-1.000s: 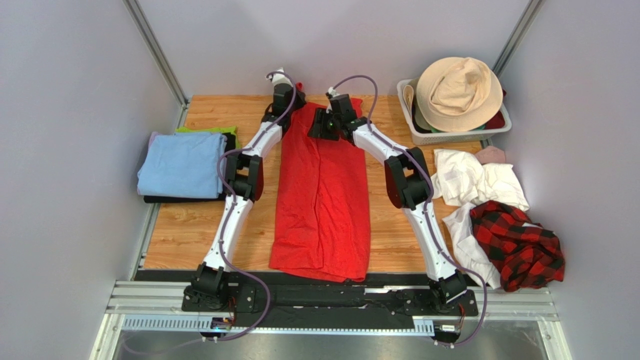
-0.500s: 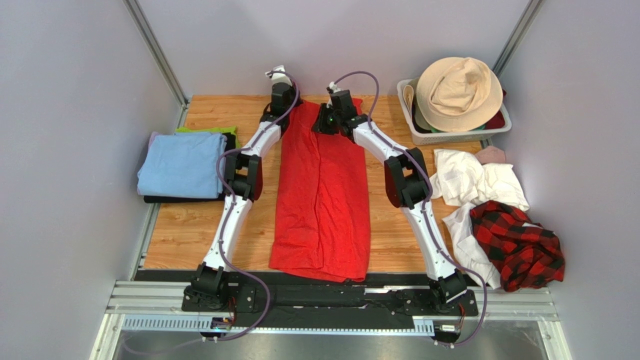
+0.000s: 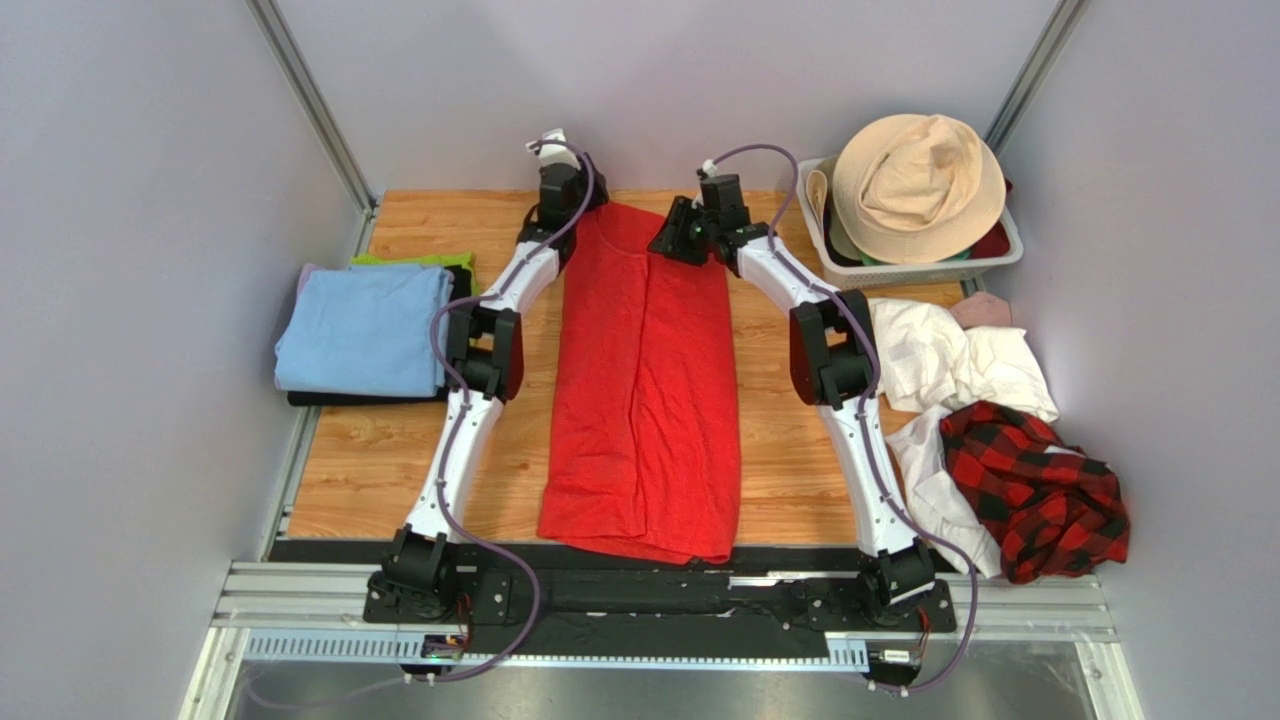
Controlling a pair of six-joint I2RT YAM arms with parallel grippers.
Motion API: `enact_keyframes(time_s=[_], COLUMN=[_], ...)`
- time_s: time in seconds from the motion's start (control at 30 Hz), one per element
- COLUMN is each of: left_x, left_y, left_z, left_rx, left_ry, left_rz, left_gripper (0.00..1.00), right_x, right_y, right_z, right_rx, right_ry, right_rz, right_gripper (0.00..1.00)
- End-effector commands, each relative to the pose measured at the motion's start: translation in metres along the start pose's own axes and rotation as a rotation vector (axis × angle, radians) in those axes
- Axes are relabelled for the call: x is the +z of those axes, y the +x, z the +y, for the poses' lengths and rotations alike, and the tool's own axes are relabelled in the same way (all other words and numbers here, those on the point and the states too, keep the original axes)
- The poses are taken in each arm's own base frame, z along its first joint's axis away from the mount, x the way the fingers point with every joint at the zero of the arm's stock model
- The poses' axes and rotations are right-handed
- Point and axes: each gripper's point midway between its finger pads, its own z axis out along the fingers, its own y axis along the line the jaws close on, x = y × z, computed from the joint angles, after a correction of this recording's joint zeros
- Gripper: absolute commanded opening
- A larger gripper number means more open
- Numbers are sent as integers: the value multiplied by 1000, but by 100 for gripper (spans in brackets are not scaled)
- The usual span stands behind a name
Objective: Fold and stack the mixed laundry pile
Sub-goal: Fold the tank top at the center of the board.
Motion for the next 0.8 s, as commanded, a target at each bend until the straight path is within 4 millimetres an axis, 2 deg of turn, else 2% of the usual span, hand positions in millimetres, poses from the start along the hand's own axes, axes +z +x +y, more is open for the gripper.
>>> enact_keyframes(time_s=[0.0,0.1,0.13,0.17,0.2,0.23,0.27,0.3,0.33,0.37,0.4,0.43,0.47,0.5,0.53,0.57,0.6,0.63,0.67,0.7,0.73,0.77], left_x=[-11,-14,-18,-19,-21,-26,-28,-31,-36,-39,-42,-50,-54,-59,-71,-77,-83,-96,-104,-116,-127,-137], left_y=[-83,-87,-98,-95,-100,-109,-107,-109,-115,-112,-113,-119,-115,-116,-119,-122,-125,-130,-134,-151,-137,-138], left_z=[-26,-26,-28,-26,-23,-24,-17,-16,-15,-9,-9,-10,-4,-2,-1,2,3,4,4,-2,3,1], left_rx=[-42,-21,-13,-2,15,20,28,31,28,15,11,7,3,0,-3,0,5,10,26,30,38,48], left_ry=[42,38,39,28,19,10,-4,-11,-20,-33,-31,-32,-35,-44,-57,-65,-74,-87,-93,-88,-105,-95], left_rz=[-123,-114,-125,-109,-106,-103,-84,-73,-56,-32,-14,11,42,57,83,91,99,115,123,114,178,201], left_gripper=[59,62,62,62,63,66,66,67,71,74,85,88,89,90,91,91,92,93,93,93,93,91], right_x=[5,-2,-3,-13,-17,-19,-30,-37,-43,-57,-64,-73,-91,-98,-108,-113,-132,-138,-141,-154,-158,-163], right_y=[-3,-8,-2,-14,-15,-7,-15,-14,-13,-10,-8,-8,-6,-6,-2,12,9,8,28,20,25,29], right_z=[5,10,6,18,22,18,28,32,33,38,41,45,52,53,51,40,47,44,28,33,29,27], right_rx=[13,-8,-8,-33,-41,-44,-59,-66,-72,-85,-90,-99,-117,-123,-119,-111,-122,-126,-115,-134,-132,-131], right_ry=[-52,-55,-47,-68,-73,-69,-81,-84,-83,-82,-82,-90,-91,-84,-61,-34,-33,-20,14,18,32,40], right_rz=[8,-8,4,-25,-33,-20,-38,-36,-29,-26,-26,-31,-32,-37,-29,2,-17,-38,-8,-43,-31,-21], right_gripper=[52,52,50,49,47,47,47,47,47,51,53,55,61,62,63,63,63,63,64,64,64,63])
